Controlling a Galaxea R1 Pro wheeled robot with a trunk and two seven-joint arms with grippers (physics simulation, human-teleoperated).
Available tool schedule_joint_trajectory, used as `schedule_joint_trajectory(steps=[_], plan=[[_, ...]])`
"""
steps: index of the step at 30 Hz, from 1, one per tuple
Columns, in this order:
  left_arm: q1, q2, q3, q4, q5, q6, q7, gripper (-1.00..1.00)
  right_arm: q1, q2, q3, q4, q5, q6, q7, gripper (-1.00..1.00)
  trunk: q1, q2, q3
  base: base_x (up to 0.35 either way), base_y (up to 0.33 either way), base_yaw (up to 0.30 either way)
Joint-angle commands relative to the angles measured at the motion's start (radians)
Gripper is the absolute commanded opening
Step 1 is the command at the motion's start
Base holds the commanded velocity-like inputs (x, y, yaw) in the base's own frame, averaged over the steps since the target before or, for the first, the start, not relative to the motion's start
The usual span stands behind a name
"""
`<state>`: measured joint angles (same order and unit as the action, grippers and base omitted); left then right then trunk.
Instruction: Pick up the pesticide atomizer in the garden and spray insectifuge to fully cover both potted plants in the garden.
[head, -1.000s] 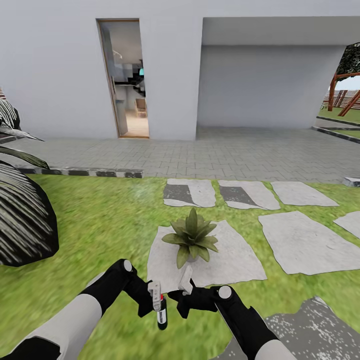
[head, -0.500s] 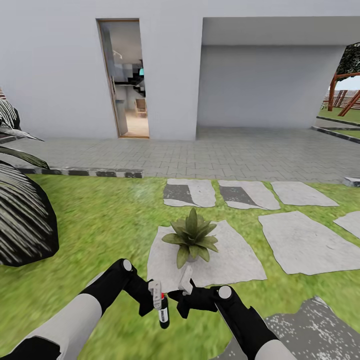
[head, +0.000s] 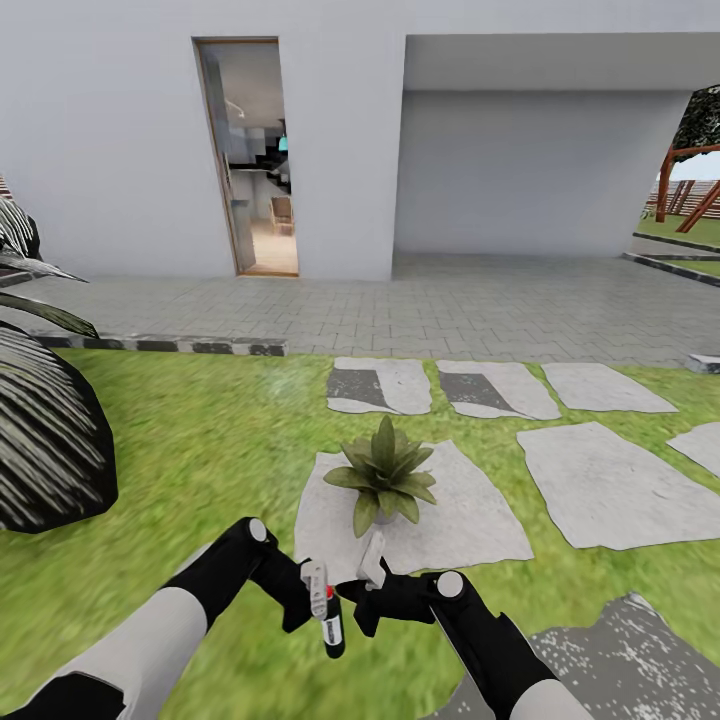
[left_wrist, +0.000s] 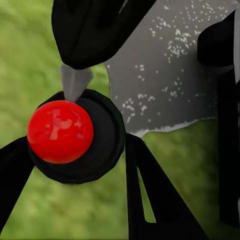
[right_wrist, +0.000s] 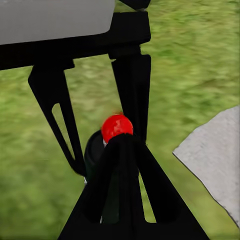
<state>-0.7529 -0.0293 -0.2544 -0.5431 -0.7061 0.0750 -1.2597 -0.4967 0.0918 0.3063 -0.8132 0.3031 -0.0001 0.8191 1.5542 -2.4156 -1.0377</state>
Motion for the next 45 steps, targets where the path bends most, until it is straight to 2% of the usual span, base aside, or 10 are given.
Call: schedule_joint_trajectory(steps=[1,16,21,26,32,35,36,41,43,45], plan=[[0.0,-0.004,0.0,-0.001,-0.003,0.008,-0.004,-1.0,0.0,0.0,-0.001,-0.001,0.007,0.0,0.003,-1.0,0.0,0.0,-0.001,0.0,0.0,0.0],[-0.001,-0.005,-0.001,0.0,-0.003,0.008,-0.004,-1.0,0.0,-0.001,-0.001,-0.001,0.007,0.0,0.003,-1.0,0.0,0.0,-0.001,0.0,0.0,0.0],[0.001,0.018,-0.003,0.002,-0.009,0.004,-0.004,-1.0,0.0,-0.001,-0.001,0.0,0.007,0.0,0.003,-1.0,0.0,0.0,-0.001,0.0,0.0,0.0],[0.008,0.106,-0.006,0.002,-0.015,0.003,-0.005,-1.0,0.0,-0.003,-0.002,0.002,0.008,0.0,0.003,-1.0,0.0,0.0,-0.001,0.0,0.0,0.0],[0.009,0.24,-0.004,0.003,-0.016,0.004,-0.004,-1.0,0.0,-0.009,-0.003,0.007,0.011,0.0,0.002,-1.0,0.0,0.0,-0.001,0.0,0.0,0.0],[0.009,0.284,-0.003,0.003,-0.016,0.004,-0.004,-1.0,0.0,-0.012,-0.003,0.009,0.011,-0.001,0.002,-1.0,0.0,0.0,-0.001,0.0,0.0,0.0],[0.009,0.292,-0.003,0.003,-0.017,0.005,-0.004,-1.0,0.0,-0.014,-0.003,0.009,0.011,-0.001,0.002,1.0,0.0,0.0,-0.001,0.0,0.0,0.0],[0.005,0.337,0.018,0.002,-0.013,0.016,0.009,-1.0,0.0,-0.027,-0.005,0.028,0.011,-0.001,-0.004,1.0,0.0,0.0,-0.001,0.0,0.0,0.0],[0.003,0.343,0.08,0.001,-0.01,0.02,0.027,-1.0,0.0,-0.028,-0.007,0.063,0.012,-0.001,-0.022,1.0,0.0,0.0,-0.001,0.0,0.0,0.0],[-0.001,0.34,0.212,0.0,-0.009,0.025,0.071,-1.0,0.0,-0.031,-0.007,0.121,0.013,-0.003,-0.113,1.0,0.0,0.0,-0.001,0.0,0.0,0.0]])
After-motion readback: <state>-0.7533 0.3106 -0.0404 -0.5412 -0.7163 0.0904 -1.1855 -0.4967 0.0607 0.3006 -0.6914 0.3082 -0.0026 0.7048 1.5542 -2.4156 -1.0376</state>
